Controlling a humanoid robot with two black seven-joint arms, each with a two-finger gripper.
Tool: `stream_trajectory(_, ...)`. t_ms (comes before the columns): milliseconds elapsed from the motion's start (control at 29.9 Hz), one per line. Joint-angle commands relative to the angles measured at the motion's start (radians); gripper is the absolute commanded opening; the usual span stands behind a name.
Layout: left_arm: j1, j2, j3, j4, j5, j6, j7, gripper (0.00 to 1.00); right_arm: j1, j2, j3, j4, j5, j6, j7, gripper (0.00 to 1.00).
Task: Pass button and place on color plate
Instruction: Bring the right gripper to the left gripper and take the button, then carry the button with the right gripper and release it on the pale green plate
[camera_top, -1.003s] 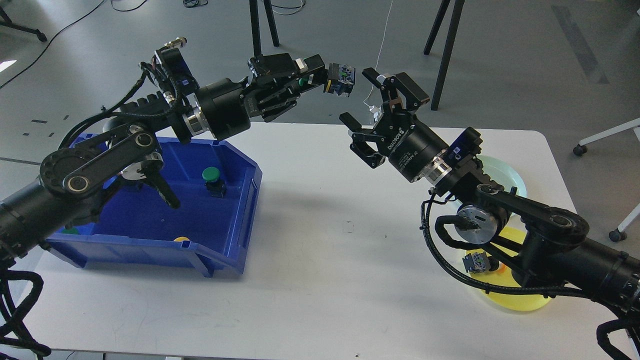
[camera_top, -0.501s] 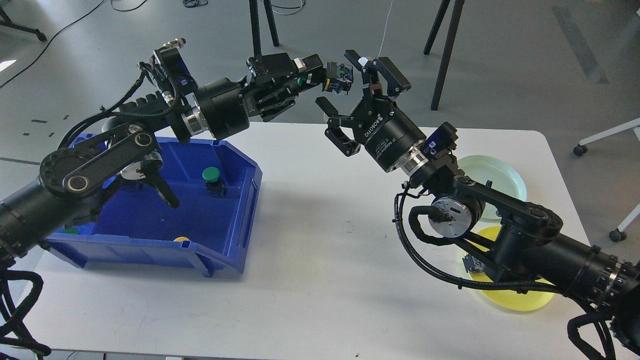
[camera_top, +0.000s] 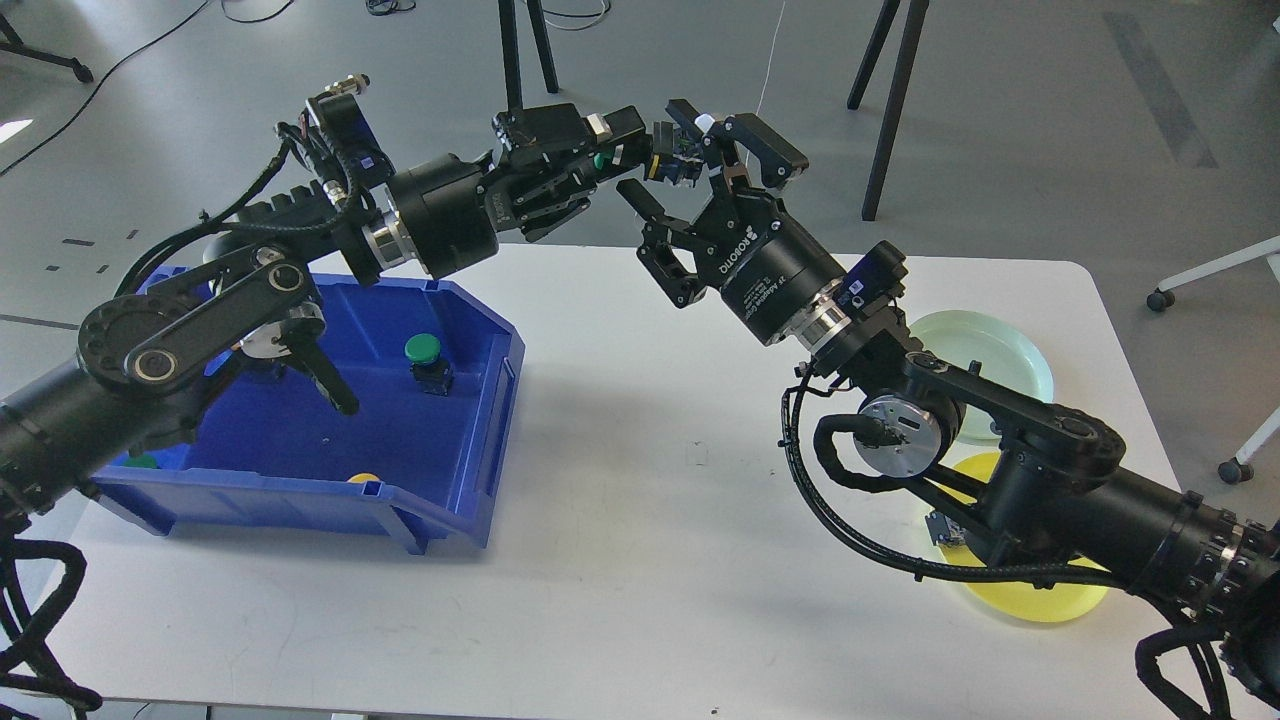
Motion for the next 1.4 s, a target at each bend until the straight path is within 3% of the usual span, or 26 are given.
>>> stream_trajectory(0, 0.000, -0.002, 0.002, -0.001, 0.000, 0.000, 0.000, 0.10, -0.007, -0.007, 0.029, 0.021, 0.001, -0.019, 0.000, 0.01)
stream_trajectory(368, 0.000, 0.000, 0.000, 0.001, 0.000, 0.000, 0.000, 0.13, -0.010, -0.021, 0.031, 0.044, 0.002, -0.053, 0.000, 0.00)
stream_trajectory(401, 0.000, -0.002, 0.000, 0.001, 0.000, 0.000, 0.000, 0.17, -0.010, -0.021, 0.031, 0.044, 0.002, -0.054, 0.000, 0.00)
stream_trajectory(468, 0.002, -0.005, -0.006, 0.002, -0.007, 0.000, 0.000, 0.47, -0.012, -0.021, 0.031, 0.044, 0.002, -0.054, 0.000, 0.00)
stream_trajectory(501, 0.002, -0.009, -0.006, 0.002, -0.009, 0.000, 0.000, 0.69, -0.013, -0.023, 0.031, 0.044, 0.002, -0.056, 0.000, 0.00)
stream_trajectory(535, 0.002, -0.015, -0.011, 0.002, -0.013, 0.000, 0.000, 0.80, -0.015, -0.023, 0.031, 0.044, 0.002, -0.057, 0.000, 0.00)
stream_trajectory(635, 0.003, -0.018, -0.009, 0.004, -0.023, 0.000, 0.000, 0.87, -0.020, -0.036, 0.032, 0.048, 0.002, -0.062, 0.000, 0.00)
stream_trajectory(869, 0.003, -0.018, -0.011, 0.013, -0.024, 0.000, 0.000, 0.91, -0.099, -0.145, 0.084, 0.101, 0.002, -0.082, 0.000, 0.00)
stream_trajectory(1036, 0.003, -0.018, -0.011, 0.015, -0.024, 0.000, 0.000, 0.92, -0.283, -0.240, 0.277, 0.113, 0.004, -0.109, 0.000, 0.00)
stream_trajectory(1237, 0.003, -0.020, -0.012, 0.019, -0.024, 0.000, 0.000, 0.92, -0.449, -0.242, 0.397, 0.078, 0.007, -0.367, 0.000, 0.00)
stream_trajectory(1371, 0.003, -0.020, -0.012, 0.021, -0.026, 0.000, 0.000, 0.92, -0.452, -0.222, 0.402, -0.016, 0.097, -0.513, -0.142, 0.00)
